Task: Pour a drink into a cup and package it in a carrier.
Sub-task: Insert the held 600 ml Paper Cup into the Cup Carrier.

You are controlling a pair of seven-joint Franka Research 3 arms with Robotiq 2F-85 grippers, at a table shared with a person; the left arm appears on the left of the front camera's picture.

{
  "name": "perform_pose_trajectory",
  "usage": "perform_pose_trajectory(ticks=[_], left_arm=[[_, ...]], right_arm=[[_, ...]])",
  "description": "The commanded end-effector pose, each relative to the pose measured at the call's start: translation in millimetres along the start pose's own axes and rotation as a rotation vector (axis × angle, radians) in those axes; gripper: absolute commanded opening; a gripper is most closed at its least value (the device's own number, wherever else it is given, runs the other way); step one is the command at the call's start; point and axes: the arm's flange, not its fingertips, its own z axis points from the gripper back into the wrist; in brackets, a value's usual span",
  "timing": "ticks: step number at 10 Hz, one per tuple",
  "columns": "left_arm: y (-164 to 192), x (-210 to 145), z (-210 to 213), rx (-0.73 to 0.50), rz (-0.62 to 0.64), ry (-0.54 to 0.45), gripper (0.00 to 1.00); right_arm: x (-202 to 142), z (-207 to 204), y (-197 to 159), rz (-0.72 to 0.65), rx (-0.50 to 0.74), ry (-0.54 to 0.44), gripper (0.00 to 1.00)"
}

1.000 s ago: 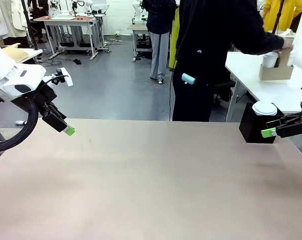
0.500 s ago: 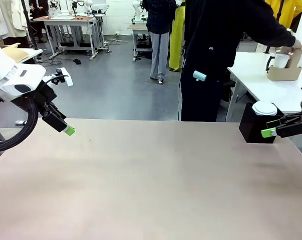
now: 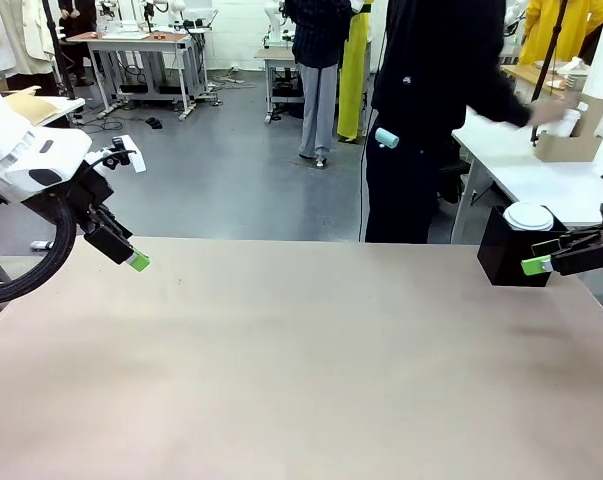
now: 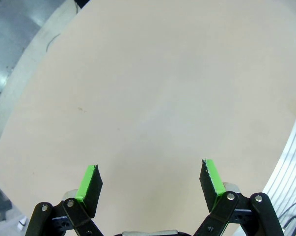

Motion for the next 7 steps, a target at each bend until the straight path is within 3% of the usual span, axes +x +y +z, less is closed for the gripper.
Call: perform_pose_trajectory(ticks=[1, 7], left_arm=[[0.0, 0.0, -0.2, -0.010, 0.011, -0.009, 1.00], [0.0, 0.0, -0.2, -0.010, 0.011, -0.009, 1.00]], right_arm=[[-0.9, 0.6, 0.6, 0.001, 0.012, -0.003, 1.00], [-0.9, 0.6, 0.6, 0.001, 0.012, -0.003, 1.00]])
